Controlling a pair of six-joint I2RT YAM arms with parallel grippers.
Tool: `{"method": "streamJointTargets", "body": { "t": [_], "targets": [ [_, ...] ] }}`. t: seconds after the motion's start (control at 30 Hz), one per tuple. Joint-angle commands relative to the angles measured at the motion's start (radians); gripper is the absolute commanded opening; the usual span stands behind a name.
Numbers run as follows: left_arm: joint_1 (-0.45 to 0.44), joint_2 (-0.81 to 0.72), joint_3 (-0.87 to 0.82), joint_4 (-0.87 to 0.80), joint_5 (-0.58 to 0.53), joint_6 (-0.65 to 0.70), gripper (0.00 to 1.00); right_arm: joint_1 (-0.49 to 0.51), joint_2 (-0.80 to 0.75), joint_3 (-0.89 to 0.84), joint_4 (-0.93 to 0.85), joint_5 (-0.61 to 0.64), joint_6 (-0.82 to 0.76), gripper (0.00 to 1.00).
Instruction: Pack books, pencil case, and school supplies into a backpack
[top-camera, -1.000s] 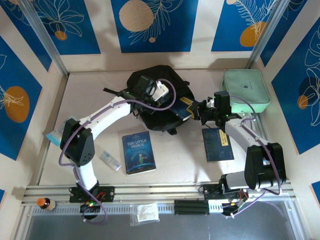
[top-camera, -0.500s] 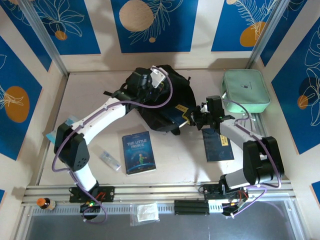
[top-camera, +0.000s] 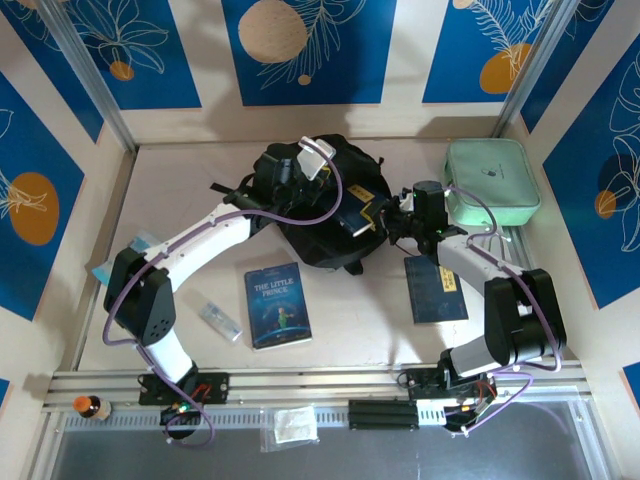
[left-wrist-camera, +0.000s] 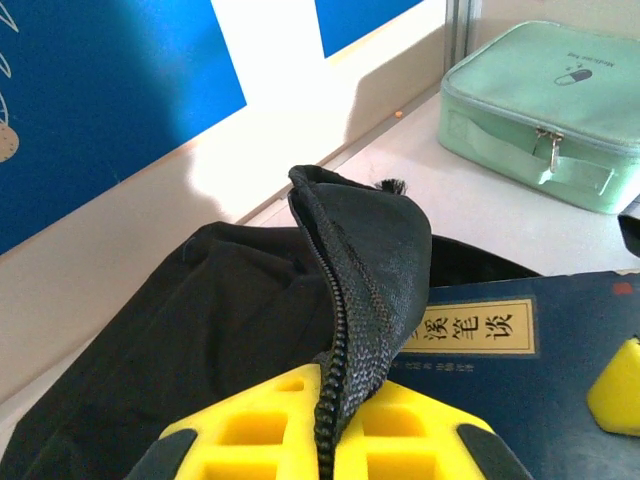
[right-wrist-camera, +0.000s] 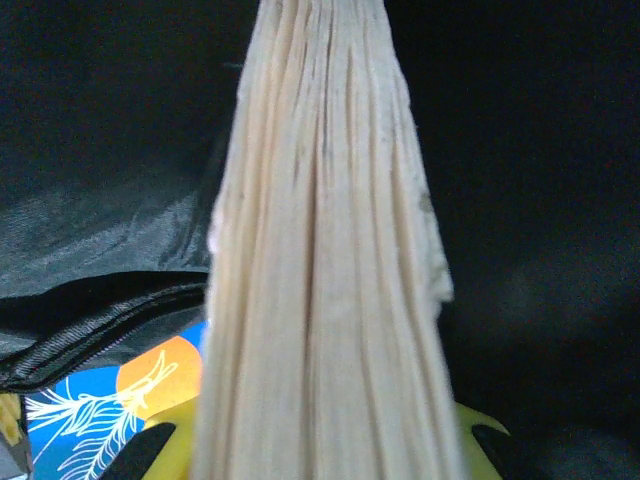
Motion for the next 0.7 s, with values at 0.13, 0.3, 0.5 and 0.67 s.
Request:
{"method": "streamJointTargets", "body": {
  "t": [0.13,0.3,0.5,0.67],
  "targets": [
    [-0.006,-0.029,0.016,0.113,0.046,-0.06,0.0,0.054,0.162,0.129,0.102,-0.001,0.049,0.0],
    [-0.005,0.009,0.036,0.122,0.062,-0.107,0.0,0.081,0.321,0.253,0.135,0.062,0.07,0.0],
    [-0.005,0.033,0.053,0.132,0.063,-0.13,0.0,0.106,0.507,0.402,0.143,0.11,0.084,0.0],
    [-0.002,0.053,0.06,0.137,0.043,-0.145,0.0,0.117,0.597,0.439,0.162,0.177,0.106,0.1]
  ]
}}
